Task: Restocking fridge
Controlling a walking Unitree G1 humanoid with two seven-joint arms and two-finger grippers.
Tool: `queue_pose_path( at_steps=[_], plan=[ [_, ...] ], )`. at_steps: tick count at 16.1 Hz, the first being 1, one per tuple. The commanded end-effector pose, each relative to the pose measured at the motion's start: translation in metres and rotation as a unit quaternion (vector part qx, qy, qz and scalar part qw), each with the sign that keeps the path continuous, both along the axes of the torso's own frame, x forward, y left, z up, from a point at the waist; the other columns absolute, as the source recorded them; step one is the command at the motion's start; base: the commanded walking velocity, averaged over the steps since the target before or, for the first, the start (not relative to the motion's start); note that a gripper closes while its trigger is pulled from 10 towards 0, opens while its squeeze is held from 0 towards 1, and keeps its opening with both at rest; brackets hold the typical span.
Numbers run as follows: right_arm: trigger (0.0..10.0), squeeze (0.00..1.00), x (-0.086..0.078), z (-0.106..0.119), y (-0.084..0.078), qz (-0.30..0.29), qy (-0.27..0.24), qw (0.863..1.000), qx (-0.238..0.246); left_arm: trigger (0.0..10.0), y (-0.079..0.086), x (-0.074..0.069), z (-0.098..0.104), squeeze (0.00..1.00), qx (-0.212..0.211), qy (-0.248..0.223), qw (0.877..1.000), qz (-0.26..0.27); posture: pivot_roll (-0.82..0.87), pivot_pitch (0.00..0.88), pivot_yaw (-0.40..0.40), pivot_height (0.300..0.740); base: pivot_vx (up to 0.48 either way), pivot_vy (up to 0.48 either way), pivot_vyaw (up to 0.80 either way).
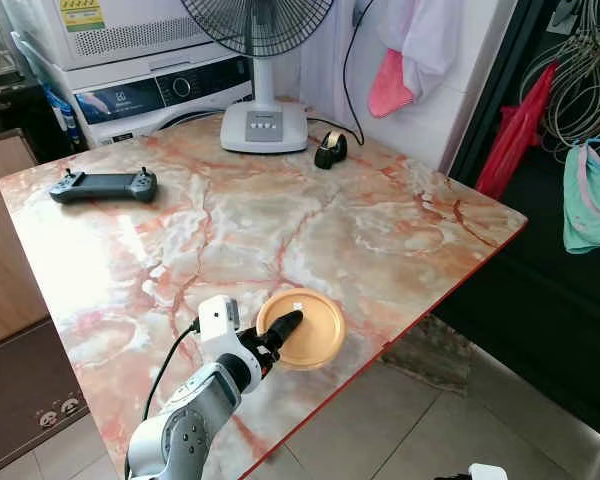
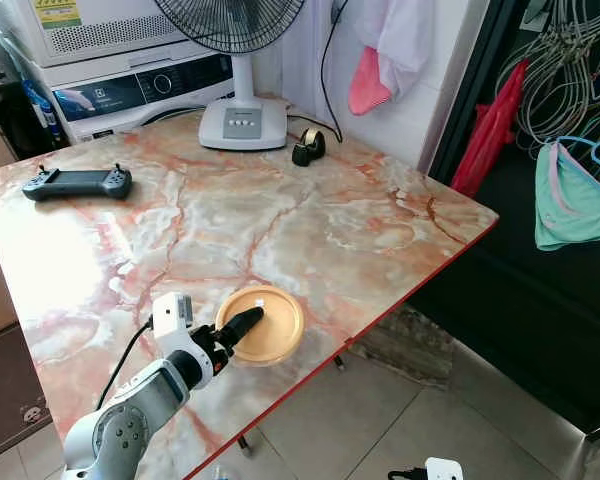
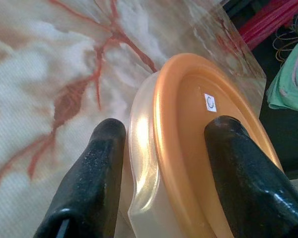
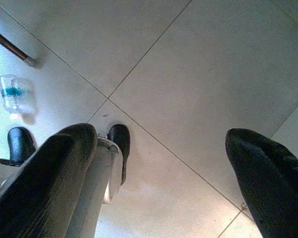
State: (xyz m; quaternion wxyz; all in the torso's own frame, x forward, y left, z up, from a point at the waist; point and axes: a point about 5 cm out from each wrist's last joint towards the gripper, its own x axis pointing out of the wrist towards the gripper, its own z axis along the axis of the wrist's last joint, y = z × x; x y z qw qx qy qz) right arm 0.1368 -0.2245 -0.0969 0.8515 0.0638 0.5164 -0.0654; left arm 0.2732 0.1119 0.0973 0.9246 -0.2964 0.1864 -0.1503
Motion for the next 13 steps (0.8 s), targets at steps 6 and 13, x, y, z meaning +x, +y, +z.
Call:
queue_pose_path(
  at_steps=[6, 13],
  plan=[
    [10.0, 0.00, -0.004, 0.000, -0.004, -0.001, 0.005, 1.000, -0.002, 0.0, 0.006, 0.002, 0.003, 0.00, 0.000, -0.020, 0.999, 0.033, 0.09, 0.000, -0.065, 0.740, 0.000, 0.000, 0.00],
    [10.0, 0.00, -0.004, 0.000, -0.005, -0.001, 0.004, 1.000, -0.004, 0.0, 0.013, 0.005, 0.024, 0.00, -0.059, -0.102, 0.990, 0.076, 0.09, 0.000, -0.067, 0.740, 0.000, 0.000, 0.00]
  ],
)
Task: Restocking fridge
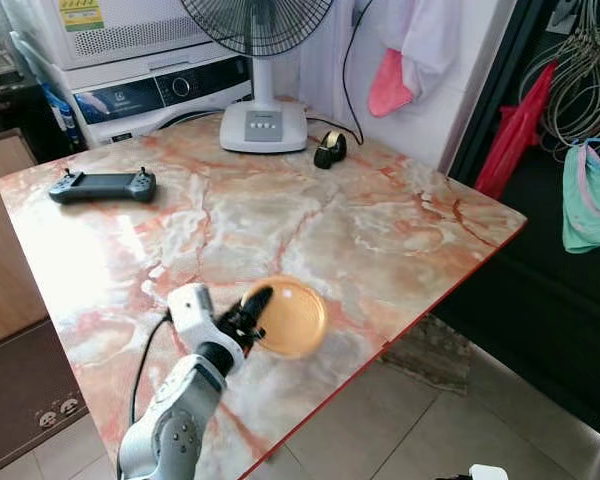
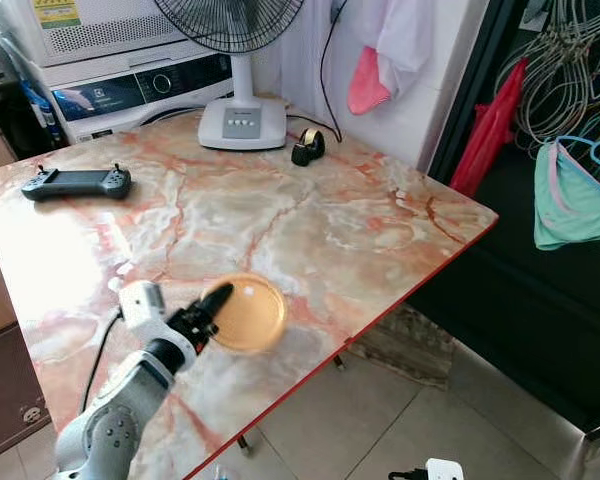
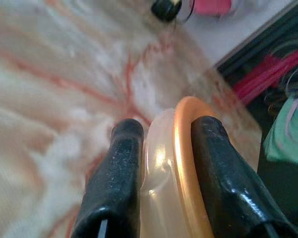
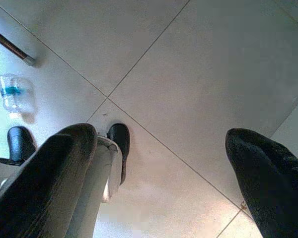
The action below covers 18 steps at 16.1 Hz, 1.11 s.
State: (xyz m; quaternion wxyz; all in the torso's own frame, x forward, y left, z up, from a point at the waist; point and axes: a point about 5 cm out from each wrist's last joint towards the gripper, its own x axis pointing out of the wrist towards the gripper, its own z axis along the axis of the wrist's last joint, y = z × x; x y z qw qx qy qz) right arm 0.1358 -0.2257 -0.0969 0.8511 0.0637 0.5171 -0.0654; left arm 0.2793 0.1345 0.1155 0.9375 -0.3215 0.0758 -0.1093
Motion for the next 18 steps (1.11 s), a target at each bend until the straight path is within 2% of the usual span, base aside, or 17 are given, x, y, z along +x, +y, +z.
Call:
queue_pose_path(
  at_steps=[1, 3, 4, 5, 7, 12, 18],
  plan=[
    [10.0, 0.00, -0.003, 0.000, -0.004, 0.001, 0.004, 1.000, -0.005, 0.0, -0.010, -0.002, 0.012, 0.00, -0.042, -0.038, 0.998, -0.005, 0.09, 0.000, -0.066, 0.740, 0.000, 0.000, 0.00],
    [10.0, 0.00, -0.003, 0.000, -0.004, 0.000, 0.004, 1.000, -0.005, 0.0, -0.012, -0.003, 0.018, 0.00, -0.057, -0.059, 0.997, -0.015, 0.09, 0.000, -0.066, 0.740, 0.000, 0.000, 0.00],
    [10.0, 0.00, -0.003, 0.000, -0.004, 0.000, 0.004, 1.000, -0.005, 6.3, -0.017, -0.006, 0.027, 0.00, -0.080, -0.088, 0.992, -0.034, 0.09, 0.000, -0.066, 0.740, 0.000, 0.000, 0.00],
    [10.0, 0.00, -0.003, 0.000, -0.004, 0.000, 0.004, 1.000, -0.006, 10.0, -0.020, -0.007, 0.034, 0.00, -0.090, -0.109, 0.989, -0.047, 0.09, 0.000, -0.064, 0.740, 0.000, 0.000, 0.00],
    [10.0, 0.00, -0.003, 0.000, -0.004, -0.001, 0.003, 1.000, -0.005, 10.0, -0.025, -0.009, 0.038, 0.00, -0.074, -0.127, 0.987, -0.071, 0.09, 0.000, -0.059, 0.740, 0.000, 0.000, 0.00],
    [10.0, 0.00, -0.003, 0.000, -0.003, -0.009, -0.004, 1.000, -0.002, 10.0, -0.029, -0.014, 0.048, 0.00, -0.055, -0.156, 0.983, -0.080, 0.09, 0.000, -0.046, 0.740, 0.000, 0.000, 0.00],
    [10.0, 0.00, -0.004, -0.001, -0.002, -0.010, -0.002, 1.000, -0.002, 10.0, -0.028, -0.015, 0.043, 0.00, -0.056, -0.146, 0.985, -0.070, 0.09, 0.000, -0.043, 0.740, 0.000, 0.000, 0.00]
  ],
)
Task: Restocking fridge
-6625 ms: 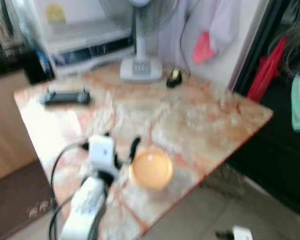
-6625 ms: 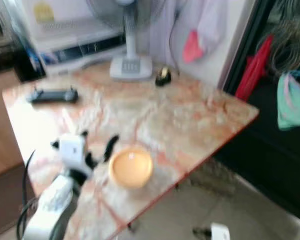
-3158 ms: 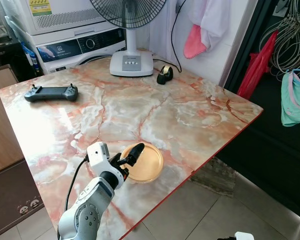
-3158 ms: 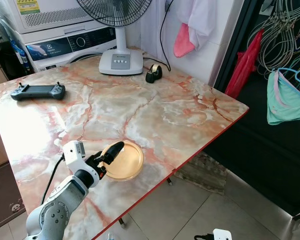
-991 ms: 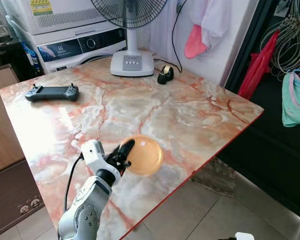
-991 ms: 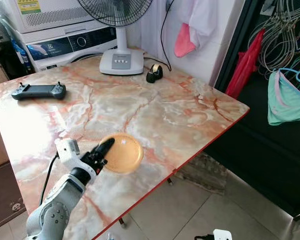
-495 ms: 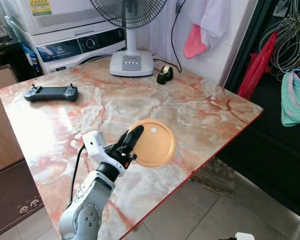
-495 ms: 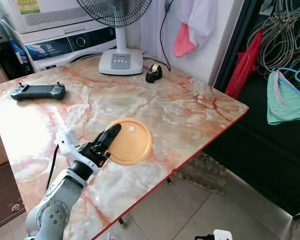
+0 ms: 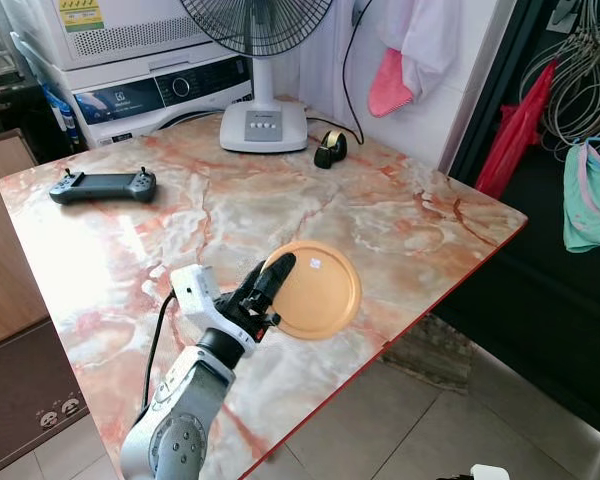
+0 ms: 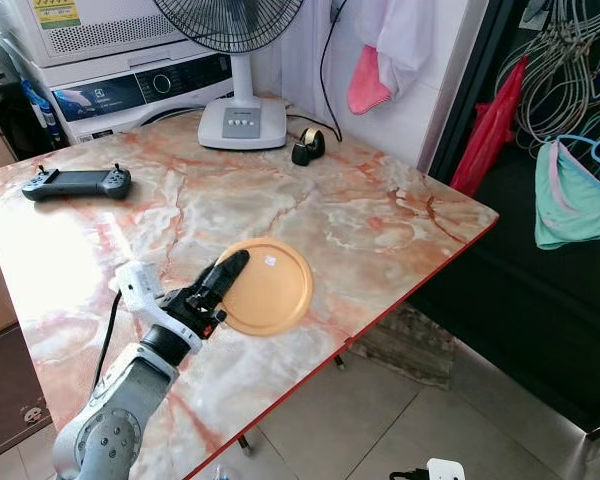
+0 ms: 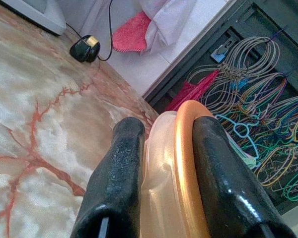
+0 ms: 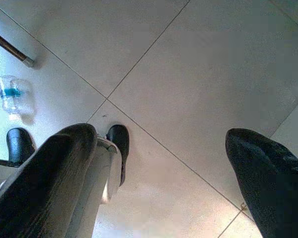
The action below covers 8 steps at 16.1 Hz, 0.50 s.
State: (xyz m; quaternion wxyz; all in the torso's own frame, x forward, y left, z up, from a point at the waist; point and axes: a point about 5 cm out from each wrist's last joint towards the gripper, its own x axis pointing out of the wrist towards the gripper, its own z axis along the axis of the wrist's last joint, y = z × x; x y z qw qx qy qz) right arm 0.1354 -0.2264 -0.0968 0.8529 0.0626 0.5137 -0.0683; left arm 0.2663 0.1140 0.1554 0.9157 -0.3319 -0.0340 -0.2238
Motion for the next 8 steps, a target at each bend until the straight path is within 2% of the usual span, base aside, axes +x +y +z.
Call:
queue_pose_path(
  at_steps=[1, 8],
  plan=[
    [10.0, 0.00, -0.0032, -0.0007, -0.0014, -0.007, 0.001, 1.000, 0.001, 10.0, -0.0068, -0.0011, 0.0036, 0.00, -0.018, -0.005, 1.000, 0.008, 0.09, 0.000, -0.048, 0.740, 0.000, 0.000, 0.00],
    [10.0, 0.00, -0.0015, -0.0001, -0.0017, -0.008, 0.001, 1.000, 0.001, 10.0, 0.0000, 0.0013, 0.0036, 0.00, -0.037, 0.002, 0.998, 0.043, 0.09, 0.000, -0.054, 0.740, 0.000, 0.000, 0.00]
  ],
)
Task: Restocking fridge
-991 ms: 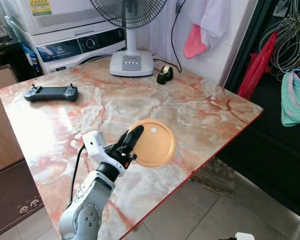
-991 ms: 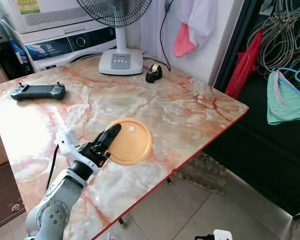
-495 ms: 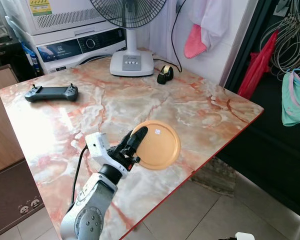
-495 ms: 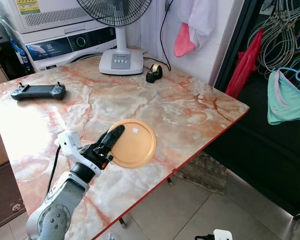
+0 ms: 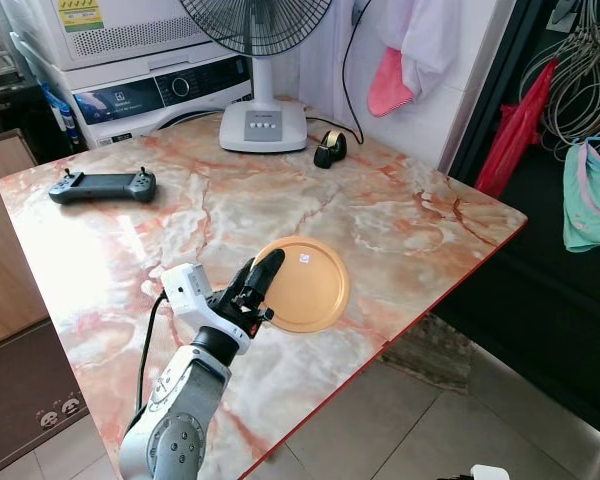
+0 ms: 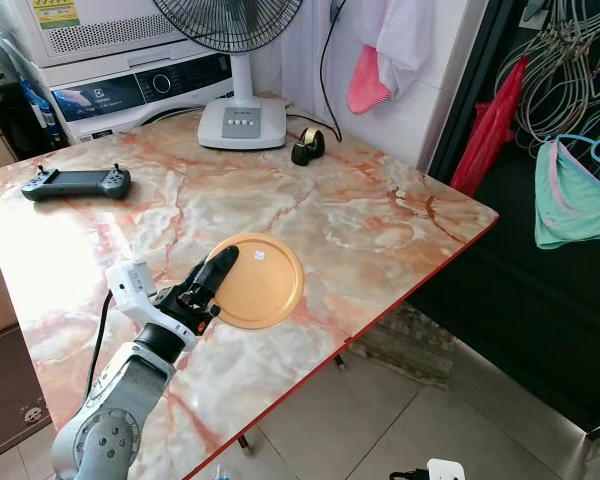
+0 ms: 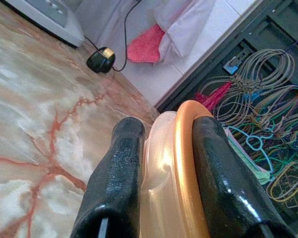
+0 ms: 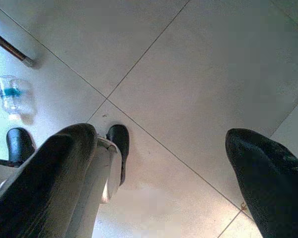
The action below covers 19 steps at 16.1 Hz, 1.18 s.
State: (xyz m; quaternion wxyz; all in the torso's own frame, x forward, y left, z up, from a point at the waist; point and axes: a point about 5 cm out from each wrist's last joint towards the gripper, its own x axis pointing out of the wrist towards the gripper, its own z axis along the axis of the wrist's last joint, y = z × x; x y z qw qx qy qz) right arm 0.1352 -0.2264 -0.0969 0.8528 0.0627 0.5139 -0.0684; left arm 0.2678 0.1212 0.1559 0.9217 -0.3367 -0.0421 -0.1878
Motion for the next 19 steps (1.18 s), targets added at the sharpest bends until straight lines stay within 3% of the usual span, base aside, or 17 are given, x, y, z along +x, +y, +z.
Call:
queue_pose_path(
  at_steps=[1, 9, 19],
  plan=[
    [10.0, 0.00, -0.0013, -0.0001, -0.0017, -0.008, 0.000, 1.000, 0.001, 10.0, -0.0070, -0.0001, 0.0031, 0.00, -0.034, -0.004, 0.999, 0.007, 0.09, 0.000, -0.054, 0.740, 0.000, 0.000, 0.00],
    [10.0, 0.00, -0.0009, 0.0001, -0.0015, -0.007, 0.000, 1.000, 0.004, 10.0, -0.0031, 0.0005, 0.0030, 0.00, -0.035, -0.003, 0.999, 0.022, 0.08, 0.000, -0.054, 0.740, -0.060, 0.000, 0.00],
    [10.0, 0.00, -0.0013, -0.0001, -0.0015, -0.008, 0.001, 1.000, 0.004, 10.0, -0.0020, 0.0005, 0.0037, 0.00, -0.037, -0.003, 0.999, 0.029, 0.09, 0.000, -0.053, 0.740, -0.271, 0.000, 0.00]
  ],
)
